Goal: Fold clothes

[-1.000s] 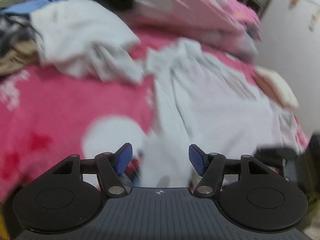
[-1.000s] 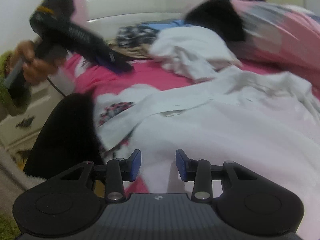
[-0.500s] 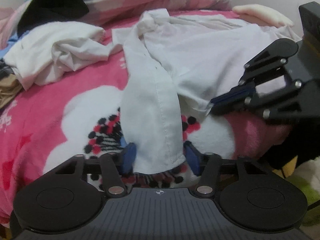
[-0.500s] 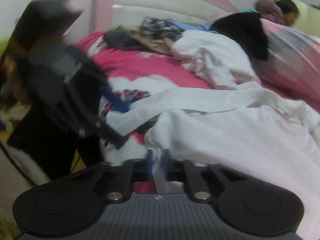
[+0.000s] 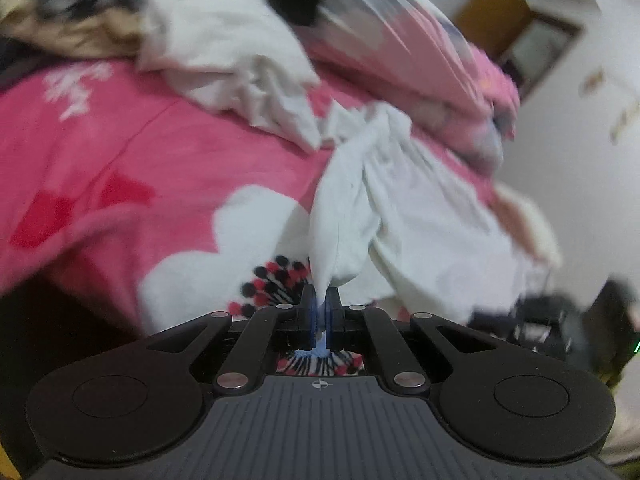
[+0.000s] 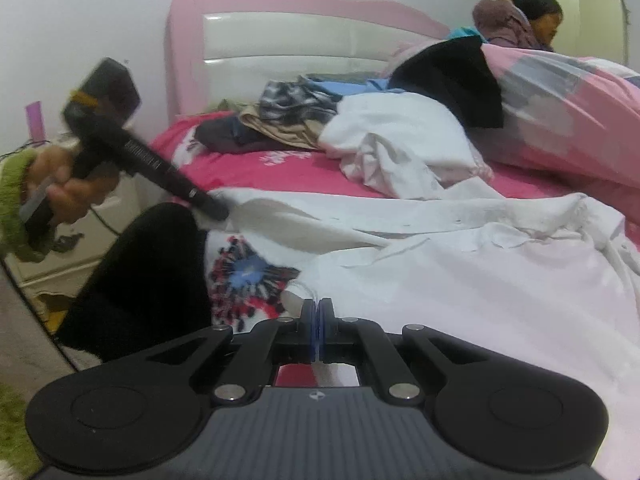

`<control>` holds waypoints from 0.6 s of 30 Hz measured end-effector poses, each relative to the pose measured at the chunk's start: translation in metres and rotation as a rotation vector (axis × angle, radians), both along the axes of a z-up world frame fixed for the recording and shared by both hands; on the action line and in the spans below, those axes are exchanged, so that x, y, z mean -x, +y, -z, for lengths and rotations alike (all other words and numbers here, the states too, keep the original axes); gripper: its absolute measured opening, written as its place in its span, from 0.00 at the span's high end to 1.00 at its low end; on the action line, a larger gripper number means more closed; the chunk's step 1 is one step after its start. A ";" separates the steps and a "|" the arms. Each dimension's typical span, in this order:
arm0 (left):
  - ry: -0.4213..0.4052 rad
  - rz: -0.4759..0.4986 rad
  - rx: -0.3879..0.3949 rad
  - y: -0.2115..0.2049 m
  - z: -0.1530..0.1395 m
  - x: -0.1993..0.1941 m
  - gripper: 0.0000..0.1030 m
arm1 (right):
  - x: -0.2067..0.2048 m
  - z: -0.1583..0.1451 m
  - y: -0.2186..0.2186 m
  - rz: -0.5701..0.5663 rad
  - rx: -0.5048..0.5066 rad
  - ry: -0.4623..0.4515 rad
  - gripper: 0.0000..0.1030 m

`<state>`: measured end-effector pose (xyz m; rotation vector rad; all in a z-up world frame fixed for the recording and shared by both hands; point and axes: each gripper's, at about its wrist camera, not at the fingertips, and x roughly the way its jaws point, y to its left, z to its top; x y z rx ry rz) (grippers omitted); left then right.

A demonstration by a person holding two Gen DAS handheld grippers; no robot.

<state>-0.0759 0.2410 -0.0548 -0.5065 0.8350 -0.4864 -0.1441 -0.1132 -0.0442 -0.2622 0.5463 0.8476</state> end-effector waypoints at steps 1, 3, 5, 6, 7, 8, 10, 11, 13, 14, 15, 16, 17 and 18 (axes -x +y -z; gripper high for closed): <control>0.011 -0.016 0.019 0.006 0.001 -0.001 0.98 | 0.001 -0.001 0.000 -0.016 0.005 0.005 0.99; 0.013 -0.053 0.039 0.017 -0.001 -0.002 0.99 | 0.003 -0.004 -0.004 -0.031 -0.006 0.017 0.99; -0.004 -0.090 0.053 0.027 -0.007 -0.003 0.99 | 0.003 -0.008 -0.010 -0.039 -0.025 0.030 0.99; -0.013 -0.103 0.065 0.032 -0.010 -0.004 0.99 | 0.003 -0.011 -0.014 -0.036 -0.041 0.036 0.99; -0.024 -0.116 0.078 0.036 -0.013 -0.005 0.99 | 0.001 -0.016 -0.020 -0.024 -0.065 0.039 0.99; -0.036 -0.129 0.091 0.041 -0.016 -0.005 0.99 | 0.000 -0.021 -0.027 -0.010 -0.092 0.041 0.99; -0.057 -0.153 0.108 0.049 -0.023 -0.006 0.99 | -0.003 -0.030 -0.041 0.016 -0.146 0.045 0.99; -0.065 -0.165 0.111 0.053 -0.024 -0.006 0.99 | -0.004 -0.034 -0.048 0.025 -0.174 0.048 0.99; -0.081 -0.190 0.117 0.060 -0.027 -0.007 0.99 | -0.005 -0.041 -0.061 0.031 -0.235 0.059 0.99; -0.080 -0.200 0.117 0.063 -0.026 -0.007 0.99 | -0.005 -0.041 -0.064 0.032 -0.230 0.069 0.99; -0.076 -0.209 0.117 0.065 -0.025 -0.008 0.99 | -0.005 -0.037 -0.063 0.028 -0.191 0.084 0.99; -0.069 -0.214 0.117 0.068 -0.023 -0.009 0.99 | -0.005 -0.033 -0.062 0.025 -0.152 0.099 0.99; -0.057 -0.217 0.114 0.070 -0.019 -0.010 0.99 | -0.005 -0.029 -0.061 0.022 -0.113 0.114 0.99; -0.044 -0.219 0.111 0.072 -0.016 -0.012 0.99 | -0.005 -0.025 -0.061 0.019 -0.074 0.129 0.99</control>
